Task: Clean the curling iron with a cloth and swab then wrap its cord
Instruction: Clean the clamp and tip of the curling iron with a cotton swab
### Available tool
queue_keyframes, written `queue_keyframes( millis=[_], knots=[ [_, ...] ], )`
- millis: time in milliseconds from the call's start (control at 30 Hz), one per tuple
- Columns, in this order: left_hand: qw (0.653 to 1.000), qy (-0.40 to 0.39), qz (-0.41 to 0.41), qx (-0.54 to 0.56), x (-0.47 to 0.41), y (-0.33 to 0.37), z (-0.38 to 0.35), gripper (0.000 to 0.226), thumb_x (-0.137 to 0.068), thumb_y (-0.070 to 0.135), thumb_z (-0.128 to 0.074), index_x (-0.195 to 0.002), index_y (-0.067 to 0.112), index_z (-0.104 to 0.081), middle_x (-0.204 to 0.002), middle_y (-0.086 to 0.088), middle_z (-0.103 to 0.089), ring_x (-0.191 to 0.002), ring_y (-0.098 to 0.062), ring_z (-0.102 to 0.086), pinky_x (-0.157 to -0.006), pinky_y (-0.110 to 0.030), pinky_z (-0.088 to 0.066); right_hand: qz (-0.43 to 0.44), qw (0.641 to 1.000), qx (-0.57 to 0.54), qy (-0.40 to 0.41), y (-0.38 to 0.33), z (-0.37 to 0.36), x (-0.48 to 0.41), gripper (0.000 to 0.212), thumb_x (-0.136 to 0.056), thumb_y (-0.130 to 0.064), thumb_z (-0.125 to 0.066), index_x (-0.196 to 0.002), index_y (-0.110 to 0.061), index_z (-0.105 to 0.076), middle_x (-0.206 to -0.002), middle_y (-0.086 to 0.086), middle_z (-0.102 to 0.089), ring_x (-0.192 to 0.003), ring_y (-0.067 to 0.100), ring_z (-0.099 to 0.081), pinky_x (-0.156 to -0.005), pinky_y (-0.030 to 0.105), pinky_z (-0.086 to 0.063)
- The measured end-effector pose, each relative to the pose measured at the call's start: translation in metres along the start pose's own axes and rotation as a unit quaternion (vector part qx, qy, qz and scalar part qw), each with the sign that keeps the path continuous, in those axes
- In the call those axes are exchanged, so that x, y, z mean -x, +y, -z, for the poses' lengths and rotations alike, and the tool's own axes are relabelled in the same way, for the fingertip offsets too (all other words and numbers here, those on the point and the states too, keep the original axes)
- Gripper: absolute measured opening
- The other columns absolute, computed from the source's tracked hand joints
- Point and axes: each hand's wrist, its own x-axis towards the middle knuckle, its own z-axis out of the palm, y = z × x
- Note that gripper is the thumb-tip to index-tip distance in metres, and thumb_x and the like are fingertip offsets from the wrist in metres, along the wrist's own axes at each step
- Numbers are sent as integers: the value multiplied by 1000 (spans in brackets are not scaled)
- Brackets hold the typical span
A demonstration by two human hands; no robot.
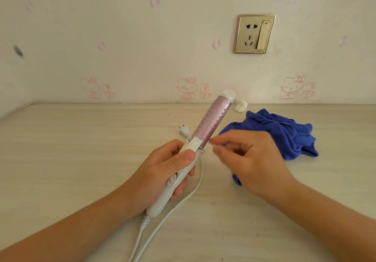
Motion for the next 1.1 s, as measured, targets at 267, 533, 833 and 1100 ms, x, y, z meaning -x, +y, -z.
queue_keyframes(
  millis=[267,533,833,1100],
  knots=[
    [1000,-8,1,-12,-2,0,-2,38,-85,49,-68,-92,13,-62,-86,-12,-64,-49,-20,-51,-45,-26,-44,-23,996,-6,81,1,18,-16,26,-94,-7,-68,-85,-30,-78,-53,19,-54,-44,24,-43,-46,29,-42],
    [1000,1,-4,-1,1,1,-1,42,-85,50,-67,-93,9,-60,-86,-15,-64,-49,-21,-51,-46,-27,-43,-1,1000,-12,-17,-1,-3,2,14,-93,-5,-71,-94,-17,-80,-46,4,-50,-40,20,-39,-43,26,-36],
    [1000,-12,-2,-14,-2,-1,-2,40,-86,49,-66,-94,10,-61,-87,-12,-64,-50,-21,-51,-47,-27,-44,-31,992,-11,125,2,28,-24,28,-95,-7,-68,-87,-32,-78,-55,20,-53,-46,23,-40,-45,34,-40],
    [1000,4,-7,1,-1,-3,2,44,-88,50,-65,-96,7,-58,-86,-14,-64,-49,-20,-51,-46,-27,-43,16,1000,18,-18,2,-4,3,18,-93,-8,-71,-96,-23,-80,-45,-13,-50,-41,6,-42,-46,19,-40]
  ],
)
